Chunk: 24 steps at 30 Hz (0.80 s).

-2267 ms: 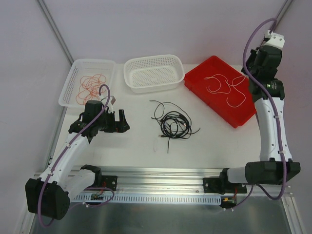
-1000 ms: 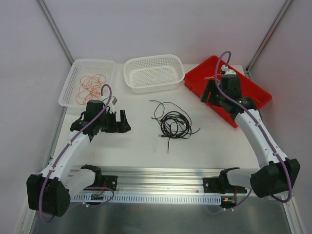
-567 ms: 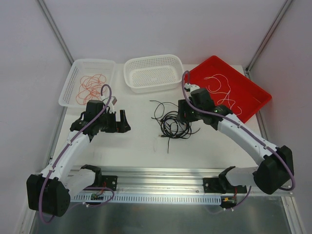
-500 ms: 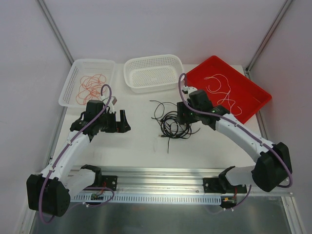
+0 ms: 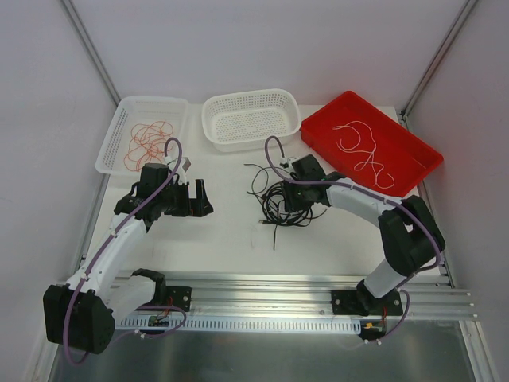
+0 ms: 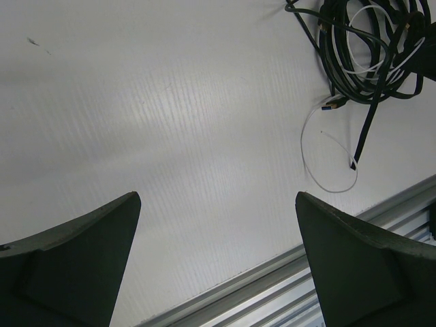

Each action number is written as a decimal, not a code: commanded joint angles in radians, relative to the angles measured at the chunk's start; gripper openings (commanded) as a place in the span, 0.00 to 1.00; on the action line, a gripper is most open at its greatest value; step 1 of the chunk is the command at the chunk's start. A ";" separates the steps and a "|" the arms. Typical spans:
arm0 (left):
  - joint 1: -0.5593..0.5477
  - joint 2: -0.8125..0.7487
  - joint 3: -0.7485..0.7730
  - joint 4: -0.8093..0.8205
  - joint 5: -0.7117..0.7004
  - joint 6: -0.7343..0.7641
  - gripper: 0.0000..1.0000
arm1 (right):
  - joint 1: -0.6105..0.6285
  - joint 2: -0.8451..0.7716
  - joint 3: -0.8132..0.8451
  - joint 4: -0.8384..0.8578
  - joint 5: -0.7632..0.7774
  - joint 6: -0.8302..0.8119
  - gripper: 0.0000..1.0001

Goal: Untangle the cables

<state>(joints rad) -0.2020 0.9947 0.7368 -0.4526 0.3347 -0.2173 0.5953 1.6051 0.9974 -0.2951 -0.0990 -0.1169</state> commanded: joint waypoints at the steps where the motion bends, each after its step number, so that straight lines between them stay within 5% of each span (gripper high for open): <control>1: 0.001 -0.008 0.006 0.006 0.001 0.021 0.99 | 0.001 0.033 0.017 0.057 -0.025 -0.017 0.40; 9: 0.001 -0.007 0.010 0.006 0.007 0.022 0.99 | 0.006 -0.098 0.041 -0.031 0.002 -0.044 0.01; 15: 0.001 -0.005 0.010 0.006 0.009 0.021 0.99 | 0.035 -0.258 0.202 -0.246 0.062 -0.101 0.01; 24: 0.001 -0.010 0.009 0.006 0.009 0.021 0.99 | 0.149 -0.310 0.725 -0.510 0.127 -0.161 0.01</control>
<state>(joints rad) -0.2020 0.9947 0.7368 -0.4526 0.3351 -0.2173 0.7162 1.3350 1.5631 -0.6914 -0.0154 -0.2379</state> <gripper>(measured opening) 0.992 0.020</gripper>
